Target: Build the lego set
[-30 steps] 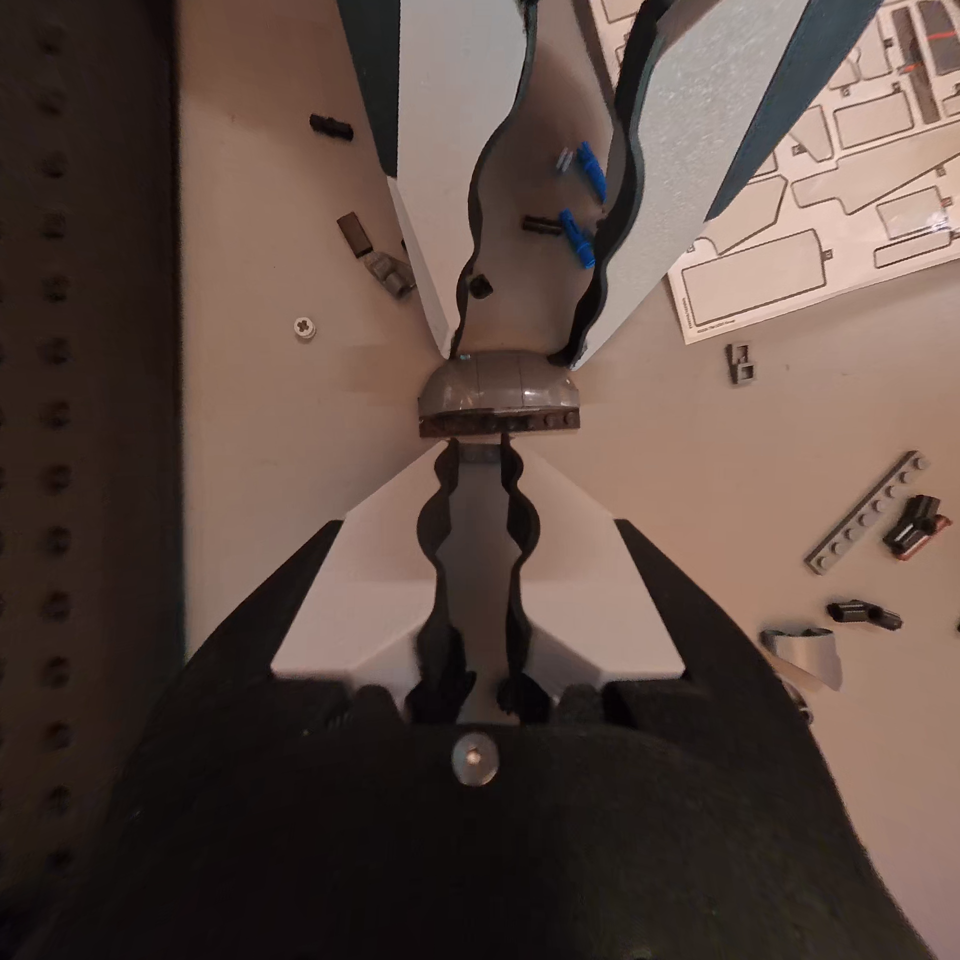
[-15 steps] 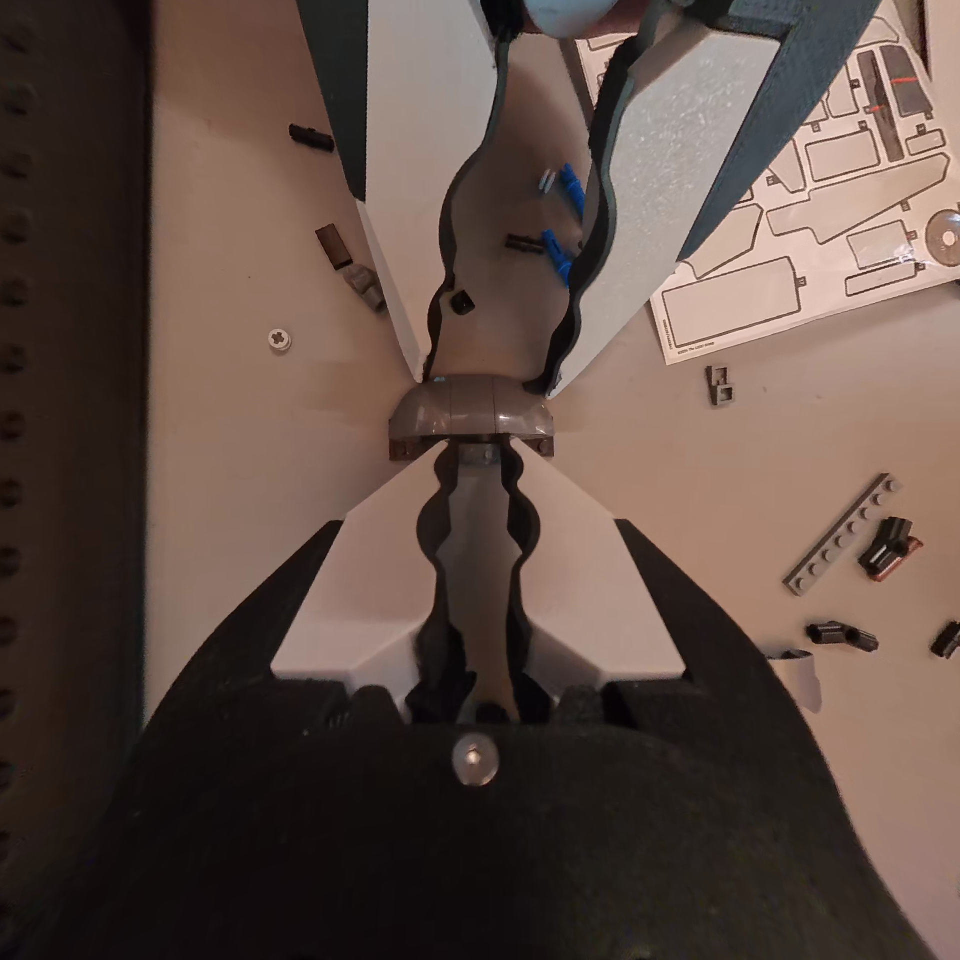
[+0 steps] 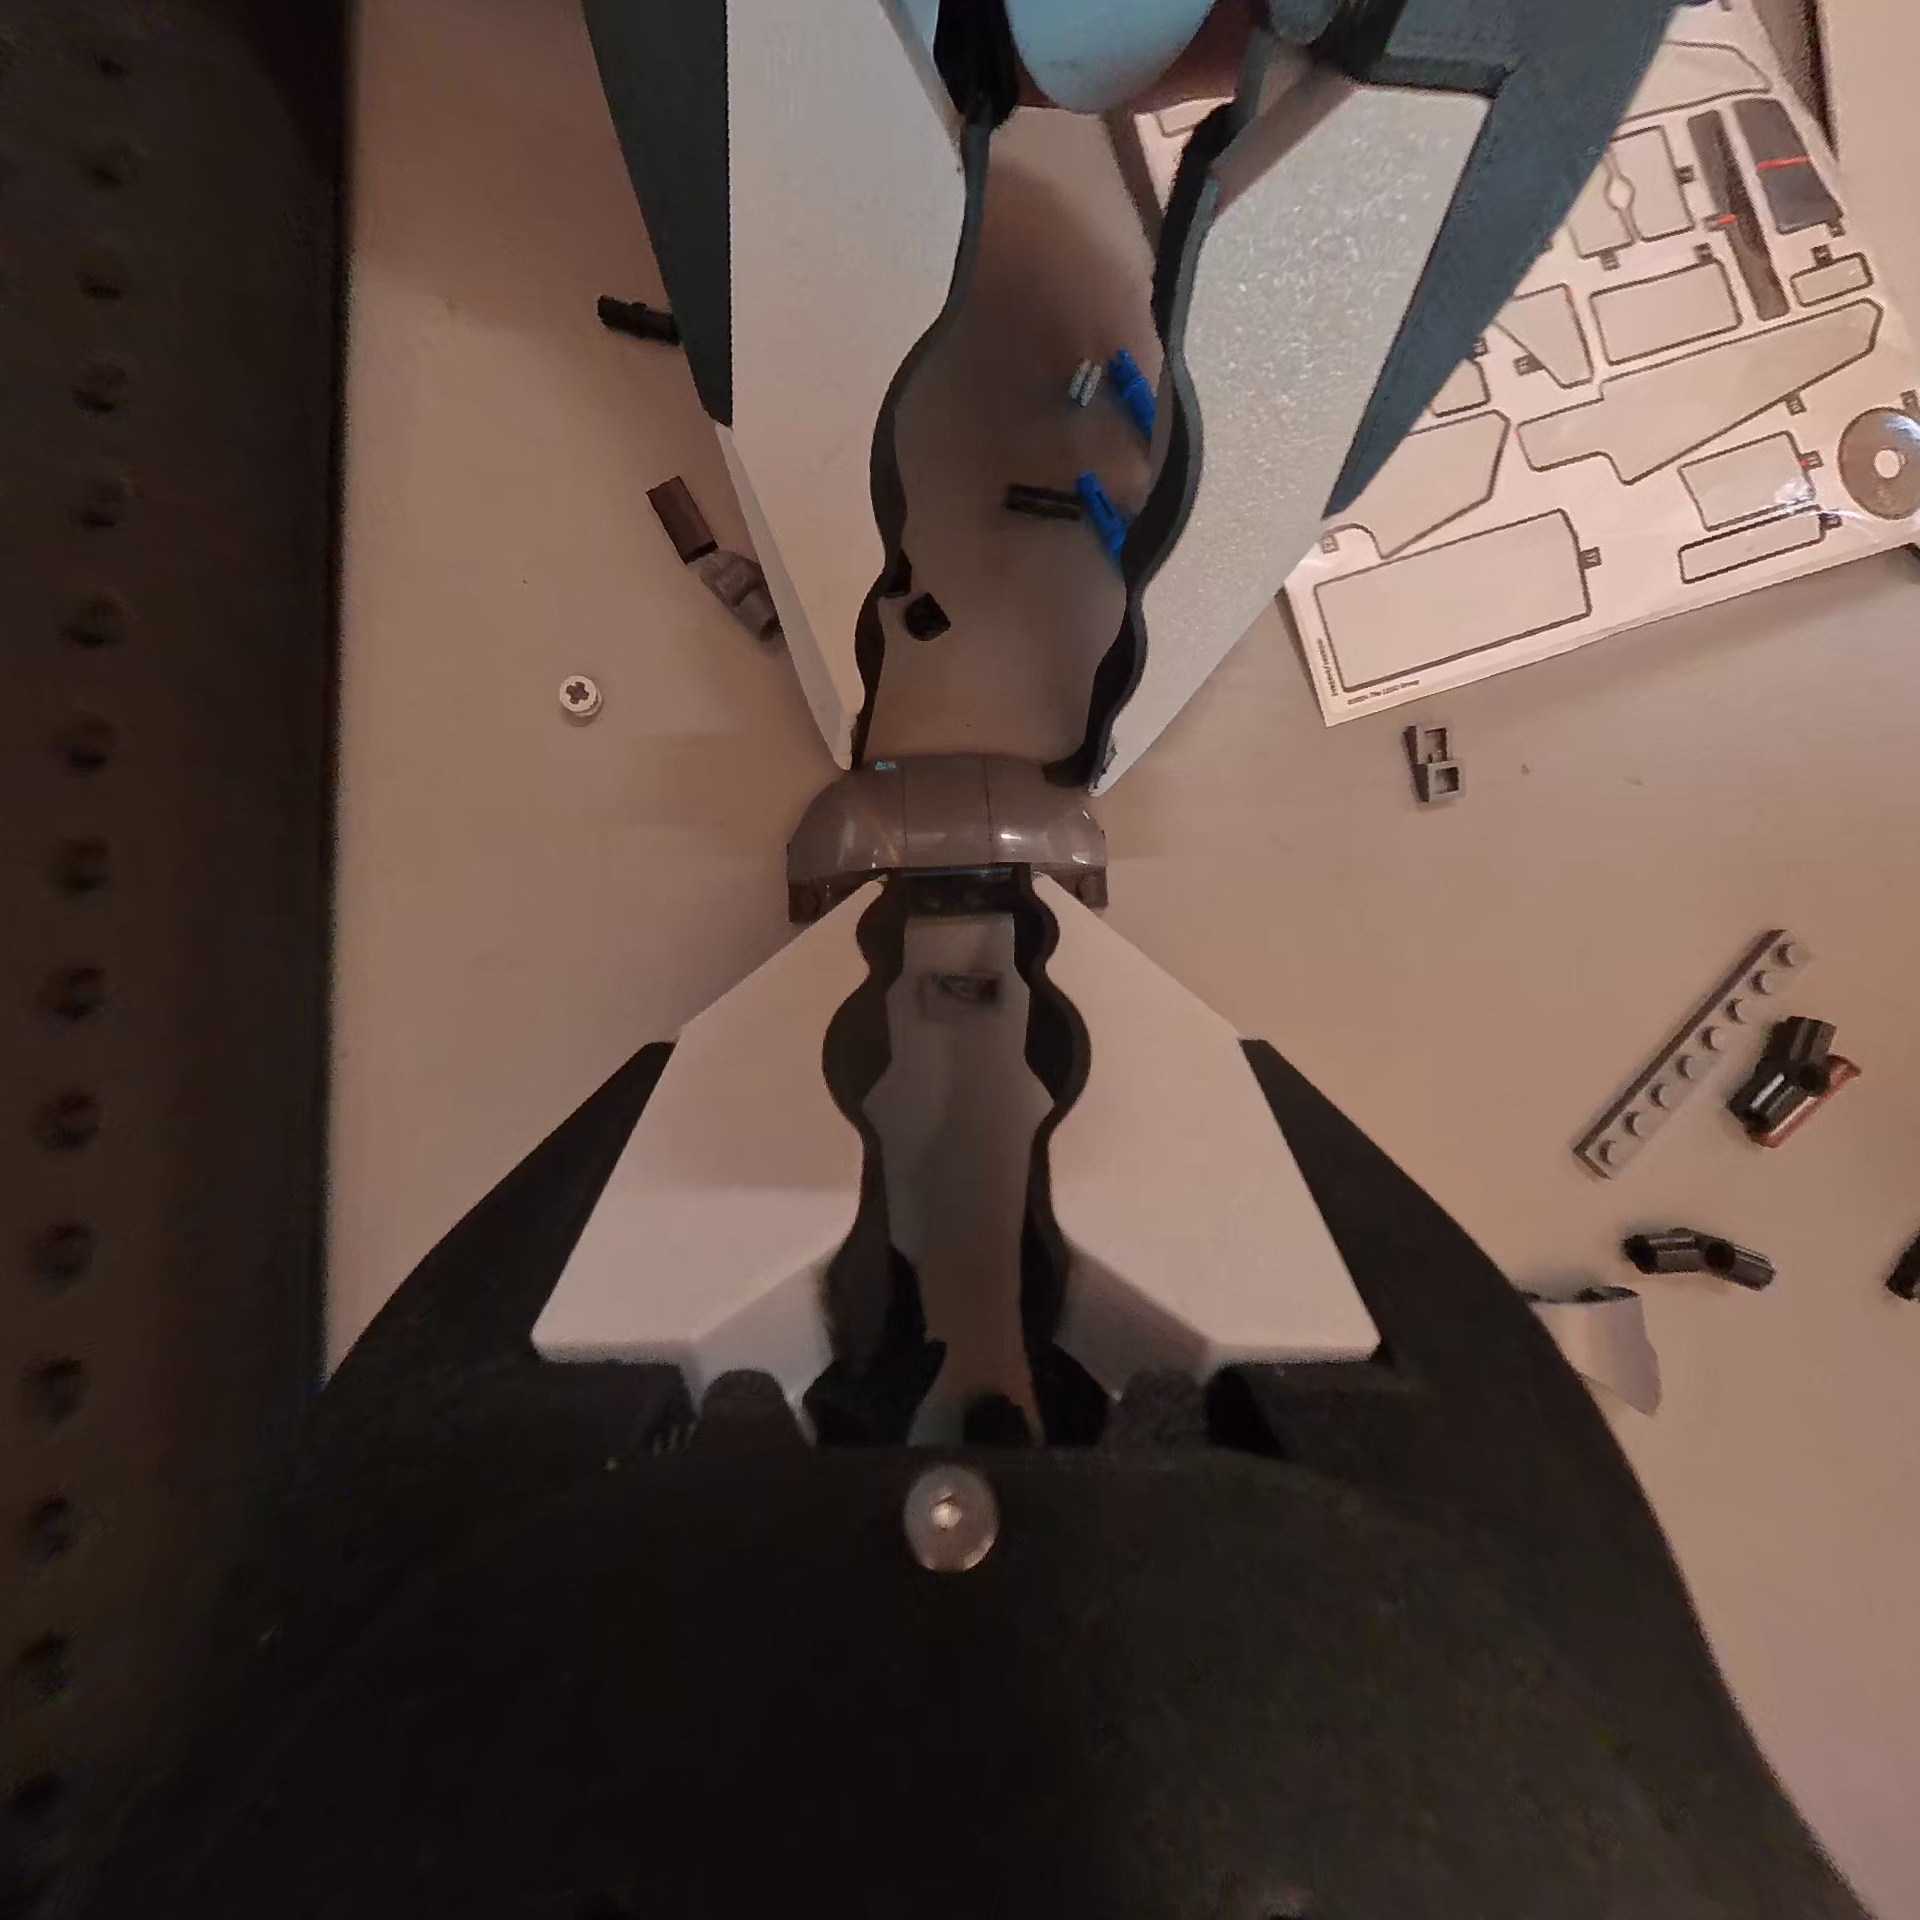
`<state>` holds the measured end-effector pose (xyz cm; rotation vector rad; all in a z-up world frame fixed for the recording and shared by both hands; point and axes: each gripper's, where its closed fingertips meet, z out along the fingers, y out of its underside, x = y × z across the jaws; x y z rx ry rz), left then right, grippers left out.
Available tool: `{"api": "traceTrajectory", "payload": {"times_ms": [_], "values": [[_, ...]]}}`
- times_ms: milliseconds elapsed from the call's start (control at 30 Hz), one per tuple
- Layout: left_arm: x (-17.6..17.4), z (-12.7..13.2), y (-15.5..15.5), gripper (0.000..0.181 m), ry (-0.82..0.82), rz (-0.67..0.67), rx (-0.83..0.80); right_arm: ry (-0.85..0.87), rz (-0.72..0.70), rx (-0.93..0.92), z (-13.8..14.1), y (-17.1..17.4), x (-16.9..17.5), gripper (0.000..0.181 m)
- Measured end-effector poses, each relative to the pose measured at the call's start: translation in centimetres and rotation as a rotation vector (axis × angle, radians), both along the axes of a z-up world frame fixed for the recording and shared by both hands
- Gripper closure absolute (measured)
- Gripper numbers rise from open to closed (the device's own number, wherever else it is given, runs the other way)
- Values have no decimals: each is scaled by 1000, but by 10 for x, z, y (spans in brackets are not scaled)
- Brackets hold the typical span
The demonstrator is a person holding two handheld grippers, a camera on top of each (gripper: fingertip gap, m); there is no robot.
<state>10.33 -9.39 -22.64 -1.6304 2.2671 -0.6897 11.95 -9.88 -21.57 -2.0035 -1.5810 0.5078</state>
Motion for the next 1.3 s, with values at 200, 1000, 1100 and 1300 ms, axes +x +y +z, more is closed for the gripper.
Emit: {"api": "traceTrajectory", "payload": {"times_ms": [200,1000,1100,1300], "values": [[0,0,0,139,0,0,2,-16,-39,-43,1,-2,19,162],[1,0,1,141,-1,4,9,-77,-24,-49,-11,-3,13,167],[1,0,1,141,-1,4,9,-77,-26,-42,-11,-2,12,167],[1,0,1,141,-1,4,9,-56,-24,-32,-7,-1,8,167]]}}
